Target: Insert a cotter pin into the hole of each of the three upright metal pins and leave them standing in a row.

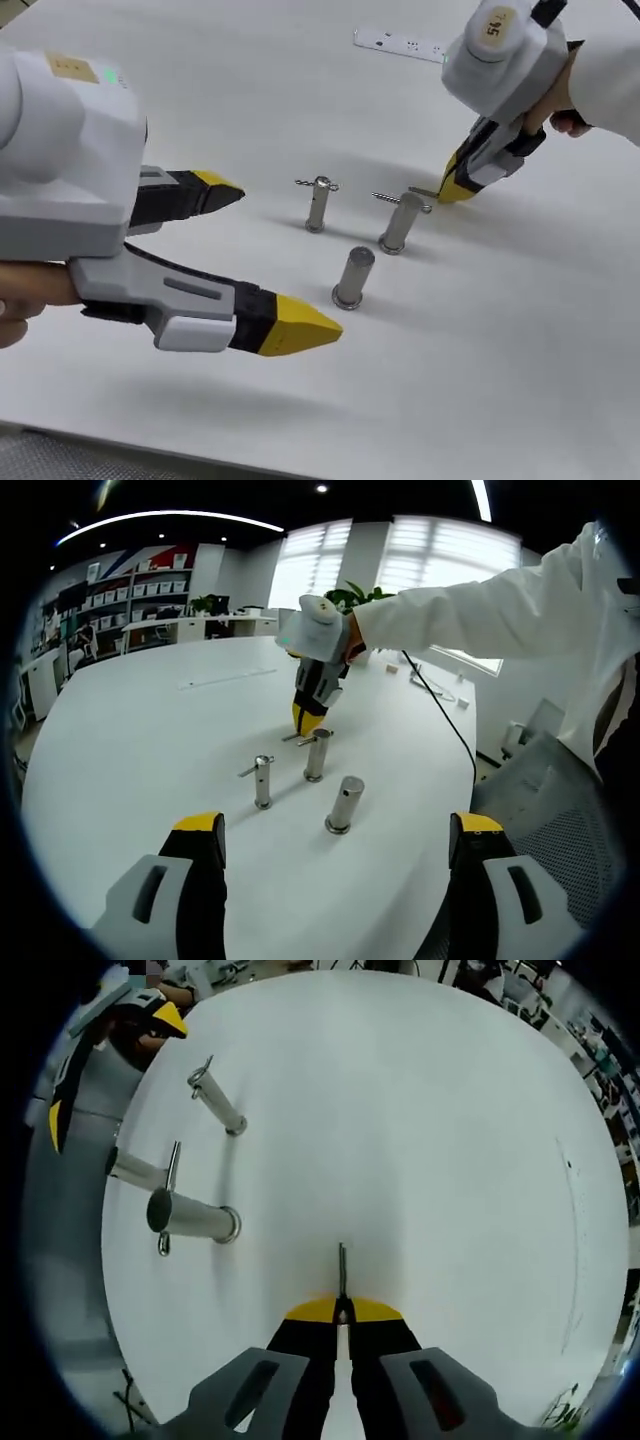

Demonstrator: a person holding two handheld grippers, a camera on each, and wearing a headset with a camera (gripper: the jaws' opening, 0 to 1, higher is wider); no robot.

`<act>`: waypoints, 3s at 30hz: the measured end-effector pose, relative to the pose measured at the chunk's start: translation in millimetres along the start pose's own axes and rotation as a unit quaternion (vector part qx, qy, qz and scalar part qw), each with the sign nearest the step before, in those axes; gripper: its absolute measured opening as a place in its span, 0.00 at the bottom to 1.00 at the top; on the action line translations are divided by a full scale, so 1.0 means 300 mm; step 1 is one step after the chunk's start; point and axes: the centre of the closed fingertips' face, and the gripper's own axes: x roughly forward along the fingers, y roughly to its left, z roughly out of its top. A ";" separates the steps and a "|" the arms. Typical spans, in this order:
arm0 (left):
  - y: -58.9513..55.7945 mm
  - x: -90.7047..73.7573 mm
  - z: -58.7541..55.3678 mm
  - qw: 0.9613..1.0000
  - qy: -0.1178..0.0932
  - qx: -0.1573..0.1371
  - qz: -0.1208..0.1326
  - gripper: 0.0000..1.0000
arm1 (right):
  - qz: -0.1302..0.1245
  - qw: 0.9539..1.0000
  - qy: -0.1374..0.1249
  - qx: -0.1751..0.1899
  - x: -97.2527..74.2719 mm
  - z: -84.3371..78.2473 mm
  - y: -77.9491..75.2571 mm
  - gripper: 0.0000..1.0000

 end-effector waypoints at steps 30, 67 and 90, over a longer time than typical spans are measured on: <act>-0.084 -0.013 0.017 1.000 -0.006 0.023 -0.012 0.80 | -0.013 0.999 0.044 -0.015 -0.013 -0.031 0.010 0.00; -0.064 0.037 0.123 0.999 -0.017 0.019 -0.022 0.57 | -0.089 0.986 -0.143 -0.011 -0.308 0.039 0.327 0.00; -0.089 0.142 0.252 0.997 -0.047 -0.029 -0.047 0.27 | -0.181 0.959 -0.218 -0.023 -0.358 0.100 0.393 0.00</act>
